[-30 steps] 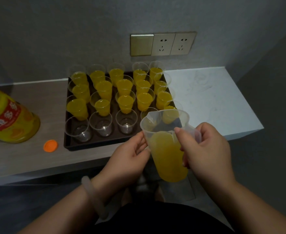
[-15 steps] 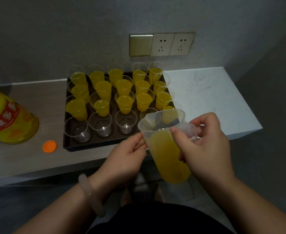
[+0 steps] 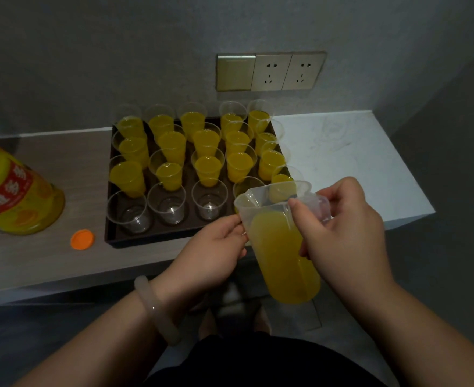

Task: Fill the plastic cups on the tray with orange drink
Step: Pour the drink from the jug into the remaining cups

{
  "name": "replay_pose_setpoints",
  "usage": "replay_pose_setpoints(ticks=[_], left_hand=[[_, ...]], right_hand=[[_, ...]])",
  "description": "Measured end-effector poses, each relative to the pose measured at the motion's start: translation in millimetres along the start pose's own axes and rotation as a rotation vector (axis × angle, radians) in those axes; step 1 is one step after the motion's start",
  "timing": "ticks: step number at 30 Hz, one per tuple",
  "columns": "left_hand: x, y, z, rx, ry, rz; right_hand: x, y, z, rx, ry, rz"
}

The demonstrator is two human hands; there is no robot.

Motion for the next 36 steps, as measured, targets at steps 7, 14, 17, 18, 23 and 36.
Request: replay_pose_setpoints(ticks=[7, 14, 17, 18, 23, 36], left_hand=[[-1, 0, 1, -0.027, 0.019, 0.061], [4, 3, 6, 0.164, 0.043, 0.162], [6, 4, 5, 0.206, 0.026, 0.176], [6, 4, 6, 0.207, 0.024, 0.179], [5, 4, 6, 0.226, 0.029, 0.191], [0, 5, 4, 0.244, 0.024, 0.221]], right_hand=[[-10, -3, 0, 0.027, -0.004, 0.021], [-16, -3, 2, 0.051, -0.022, 0.032], [-19, -3, 3, 0.062, -0.027, 0.031], [-21, -3, 2, 0.064, -0.030, 0.029], [-26, -5, 1, 0.085, -0.046, 0.016], [-35, -7, 2, 0.096, -0.067, 0.021]])
Point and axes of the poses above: each hand's wrist, its own x-axis away from the middle knuckle, its own z-axis out of the back of the hand, y = z × x, the point moved 3 cm from there along -x, towards the middle knuckle, and after that the axes turned 11 degrees about z, right-handed, at the moved point
